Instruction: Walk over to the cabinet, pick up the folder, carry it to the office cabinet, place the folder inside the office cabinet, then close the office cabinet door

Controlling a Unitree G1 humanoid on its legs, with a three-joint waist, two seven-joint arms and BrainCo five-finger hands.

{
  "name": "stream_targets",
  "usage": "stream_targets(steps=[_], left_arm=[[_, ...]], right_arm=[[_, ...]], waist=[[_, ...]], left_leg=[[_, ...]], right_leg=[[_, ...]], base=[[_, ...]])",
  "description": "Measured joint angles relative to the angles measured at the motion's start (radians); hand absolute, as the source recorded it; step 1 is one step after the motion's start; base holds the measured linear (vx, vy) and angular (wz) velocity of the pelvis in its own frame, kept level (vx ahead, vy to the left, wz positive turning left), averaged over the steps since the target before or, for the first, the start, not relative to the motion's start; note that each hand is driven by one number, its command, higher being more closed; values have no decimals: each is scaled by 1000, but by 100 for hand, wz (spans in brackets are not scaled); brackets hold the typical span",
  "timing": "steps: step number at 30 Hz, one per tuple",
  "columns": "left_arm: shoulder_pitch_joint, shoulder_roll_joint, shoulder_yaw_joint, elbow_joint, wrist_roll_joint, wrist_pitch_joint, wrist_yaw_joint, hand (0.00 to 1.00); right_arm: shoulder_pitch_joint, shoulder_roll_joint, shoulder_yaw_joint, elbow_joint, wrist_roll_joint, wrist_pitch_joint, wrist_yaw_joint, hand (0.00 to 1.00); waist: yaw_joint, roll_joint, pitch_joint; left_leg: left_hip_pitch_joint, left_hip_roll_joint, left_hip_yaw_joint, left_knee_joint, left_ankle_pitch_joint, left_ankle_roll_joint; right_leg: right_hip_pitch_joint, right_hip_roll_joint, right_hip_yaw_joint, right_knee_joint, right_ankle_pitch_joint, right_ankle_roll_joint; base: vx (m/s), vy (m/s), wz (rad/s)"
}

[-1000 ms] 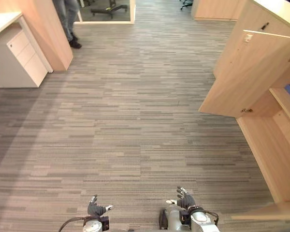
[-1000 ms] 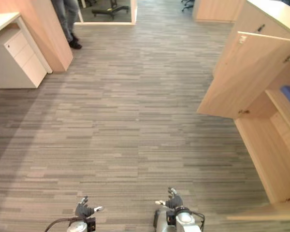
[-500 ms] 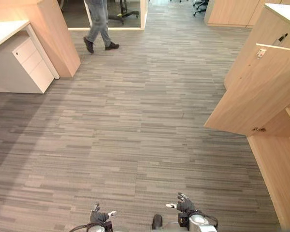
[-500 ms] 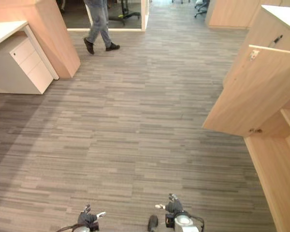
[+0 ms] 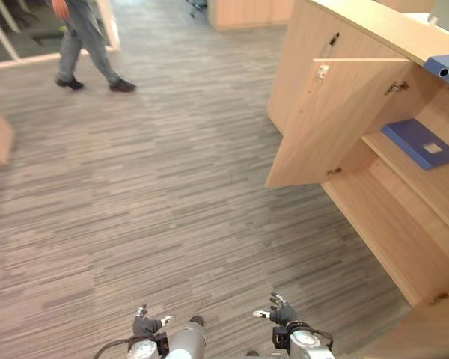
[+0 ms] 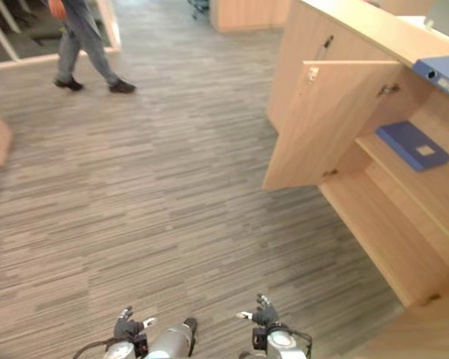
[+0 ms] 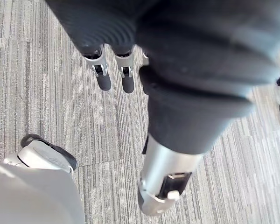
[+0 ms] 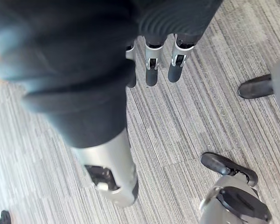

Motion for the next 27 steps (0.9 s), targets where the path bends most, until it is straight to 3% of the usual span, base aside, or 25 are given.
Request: stream_targets(steps=[2, 4, 6, 8, 9, 11, 14, 15, 17, 18, 19, 20, 21, 23, 27], left_arm=[[31, -8, 59, -11, -10, -2, 0, 0], [46, -10, 92, -8, -10, 2, 1, 0], [54, -13, 93, -15, -20, 2, 1, 0], [39, -10, 63, -23, -25, 3, -2, 0], [33, -9, 62, -24, -22, 2, -5, 0], [-13, -7, 65, -31, 23, 3, -33, 0], [-59, 7, 69, -69, 56, 2, -55, 0], [-81, 15, 70, -77, 57, 2, -63, 0], [-100, 19, 69, -89, 55, 1, -69, 0], [-104, 15, 65, -90, 56, 1, -73, 0], [-100, 11, 65, -93, 64, 1, -86, 0], [-99, 6, 66, -92, 71, 1, -96, 0], [-98, -11, 66, -91, 75, 1, -105, 0], [-90, -64, 42, -86, 108, 1, -144, 0], [-23, -110, -1, -73, 155, 3, -199, 0]], right_arm=[[6, 3, 0, 19, 0, 6, 23, 0], [-5, 3, -7, 31, -3, 13, 44, 0], [-1, -4, -9, 32, -4, 25, 60, 0], [27, -10, -50, 27, -4, 40, 67, 0], [30, -11, -64, 19, -4, 40, 68, 0], [11, -10, -137, 25, -4, 39, 71, 0], [-52, -3, -208, 67, -5, 42, 78, 0], [-77, -3, -243, 89, -6, 43, 78, 0], [-94, -3, -292, 105, -6, 46, 76, 0], [-95, -3, -322, 108, -6, 48, 75, 0], [-95, -5, -321, 109, -6, 52, 73, 0], [-97, -7, -321, 113, -7, 55, 74, 0], [-107, -14, -322, 123, -7, 57, 74, 0], [-137, -25, -349, 168, -10, 73, 75, 0], [-147, -38, -359, 210, -26, 86, 78, 0]], waist=[[12, -18, -28], [14, -14, -54], [21, -11, -54], [15, -14, -56], [15, -19, -61], [-3, -27, -78], [-5, -18, -74], [-6, -6, -67], [-11, 0, -55], [-16, -11, -51], [-17, -36, -51], [-19, -48, -48], [-16, -26, -40], [-16, -20, -32], [-13, -11, -46]], left_leg=[[52, -3, 114, -67, -13, 38], [99, 0, 203, -156, 6, 71], [167, -4, 270, -214, 18, 88], [269, -34, 317, -248, 18, 88], [288, -45, 329, -257, 18, 88], [344, -72, 366, -308, 18, 88], [343, -33, 363, -321, 18, 88], [348, 4, 349, -322, 13, 96], [379, 50, 349, -333, 8, 100], [409, 59, 355, -343, 1, 89], [440, 54, 367, -348, -23, 59], [461, 58, 368, -348, -53, 43], [469, 79, 374, -347, -67, 32], [468, 94, 392, -356, -35, 19], [495, 108, 387, -394, 6, 8]], right_leg=[[-35, -42, 67, 21, 12, 18], [-87, -62, 79, 61, 33, 52], [-158, -60, 67, 224, 22, 70], [-259, -89, -62, 499, 26, 75], [-284, -111, -104, 554, 27, 71], [-330, -202, -275, 638, 9, 58], [-375, -187, -390, 592, -78, 61], [-390, -158, -450, 535, -94, 56], [-393, -129, -522, 399, -75, 55], [-385, -132, -543, 283, -13, 56], [-365, -138, -542, 153, 101, 55], [-350, -139, -548, 138, 224, 22], [-347, -117, -554, 151, 219, 18], [-358, -100, -553, 172, 188, -8], [-363, -93, -571, 203, 124, -9]], base=[[245, 305, -118], [263, 319, -144], [195, 252, -138], [108, 191, -93], [120, 178, -67], [157, 109, -57], [124, -36, -58], [104, -207, -55], [109, -266, -47], [117, -276, -36], [137, -279, -33], [137, -220, -32], [157, -253, -21], [143, -271, -10], [82, -166, 8]])
